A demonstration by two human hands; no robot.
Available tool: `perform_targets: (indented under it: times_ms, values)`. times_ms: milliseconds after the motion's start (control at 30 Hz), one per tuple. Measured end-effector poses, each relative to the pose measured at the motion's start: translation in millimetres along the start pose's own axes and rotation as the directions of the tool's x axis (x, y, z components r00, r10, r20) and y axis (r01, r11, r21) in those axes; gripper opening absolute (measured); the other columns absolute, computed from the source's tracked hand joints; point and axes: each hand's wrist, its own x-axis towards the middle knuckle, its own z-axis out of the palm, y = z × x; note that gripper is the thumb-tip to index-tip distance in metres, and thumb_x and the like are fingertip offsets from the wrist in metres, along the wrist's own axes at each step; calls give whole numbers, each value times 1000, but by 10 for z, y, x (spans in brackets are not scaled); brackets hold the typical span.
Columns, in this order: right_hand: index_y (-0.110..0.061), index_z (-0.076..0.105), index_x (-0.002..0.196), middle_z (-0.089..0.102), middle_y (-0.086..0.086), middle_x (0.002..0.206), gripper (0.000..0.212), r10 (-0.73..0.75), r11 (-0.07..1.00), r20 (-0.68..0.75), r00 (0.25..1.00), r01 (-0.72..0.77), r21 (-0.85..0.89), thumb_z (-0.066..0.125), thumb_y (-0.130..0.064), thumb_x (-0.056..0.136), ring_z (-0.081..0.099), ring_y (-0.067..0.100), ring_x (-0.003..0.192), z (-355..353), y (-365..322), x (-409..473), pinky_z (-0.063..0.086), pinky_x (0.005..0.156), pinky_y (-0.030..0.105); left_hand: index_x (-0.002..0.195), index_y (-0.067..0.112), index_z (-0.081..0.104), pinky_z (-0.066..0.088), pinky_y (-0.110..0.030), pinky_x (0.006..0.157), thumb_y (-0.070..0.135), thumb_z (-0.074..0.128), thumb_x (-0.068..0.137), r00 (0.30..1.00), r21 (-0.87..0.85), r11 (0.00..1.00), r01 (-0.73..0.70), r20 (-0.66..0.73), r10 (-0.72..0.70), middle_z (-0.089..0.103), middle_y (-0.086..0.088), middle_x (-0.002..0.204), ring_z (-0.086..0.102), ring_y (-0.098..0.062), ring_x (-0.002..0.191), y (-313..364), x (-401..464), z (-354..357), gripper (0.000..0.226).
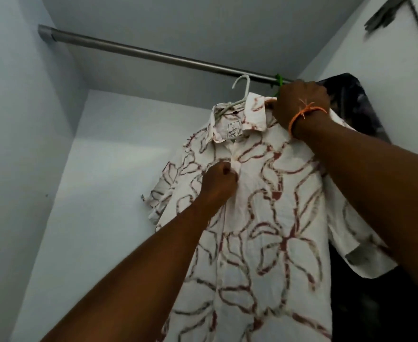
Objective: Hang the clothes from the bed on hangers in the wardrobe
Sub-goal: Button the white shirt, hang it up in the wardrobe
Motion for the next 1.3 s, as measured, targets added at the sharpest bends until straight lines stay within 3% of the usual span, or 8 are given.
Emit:
perform_targets:
  times_ms: [167,367,567,667,833,1000,1167,1300]
  values:
    - [-4,66,117,63,21,119,33,27,999,-94,995,-31,-34,53,-28,99,60,44,110,185,-74,383,48,87,45,122,13,59,50,-38,95,24,61,94,997,-33,998,-46,58,48,60,1,107,58,-20,104,-73,431,153,30]
    - [-4,65,119,63,20,119,31,56,991,-107,993,-68,-112,55,-24,98,60,44,110,396,-83,752,48,85,46,119,11,58,54,-40,90,15,68,89,996,-46,996,-81,42,83,60,-2,102,60,-23,101,-125,757,99,31]
    - [-9,64,122,63,15,121,29,2,972,-46,999,-13,-236,50,-21,100,60,39,114,614,-71,830,45,83,41,112,9,61,43,-12,45,6,64,90,990,-94,995,-26,133,39,65,-6,93,61,-14,70,-244,746,25,22]
    - [-11,68,115,67,13,112,25,-26,969,-57,998,11,-248,52,-21,99,63,39,107,612,-15,794,40,74,39,111,8,61,43,-11,43,7,65,91,989,-108,994,-13,146,29,63,-4,86,60,-14,67,-240,621,68,20]
    - [-8,66,116,64,18,116,27,49,990,-95,994,-60,-124,52,-19,96,58,43,111,497,56,590,43,90,54,107,12,62,55,-25,69,12,67,90,992,-94,996,0,124,11,68,-7,100,64,-16,76,-142,403,197,18]
    - [-5,52,131,45,26,135,40,11,993,-171,985,-30,-113,44,-21,96,38,47,131,379,112,116,24,104,72,108,14,63,49,-23,61,13,66,89,996,-61,996,58,71,-53,69,-7,102,65,-17,80,2,-16,316,19]
    - [-13,52,135,37,21,149,50,16,982,-150,988,13,190,56,-32,89,25,43,144,209,104,-763,5,112,75,109,13,63,44,-14,53,10,64,91,989,-43,988,149,17,-148,68,-5,94,62,-12,73,141,-618,356,18]
    - [-15,55,130,40,18,148,55,52,880,-86,995,-5,475,69,-38,82,26,39,144,-24,165,-1691,6,114,70,109,16,65,44,-14,56,14,64,92,972,-5,975,223,-73,-223,68,-1,91,65,-10,74,239,-1281,309,16]
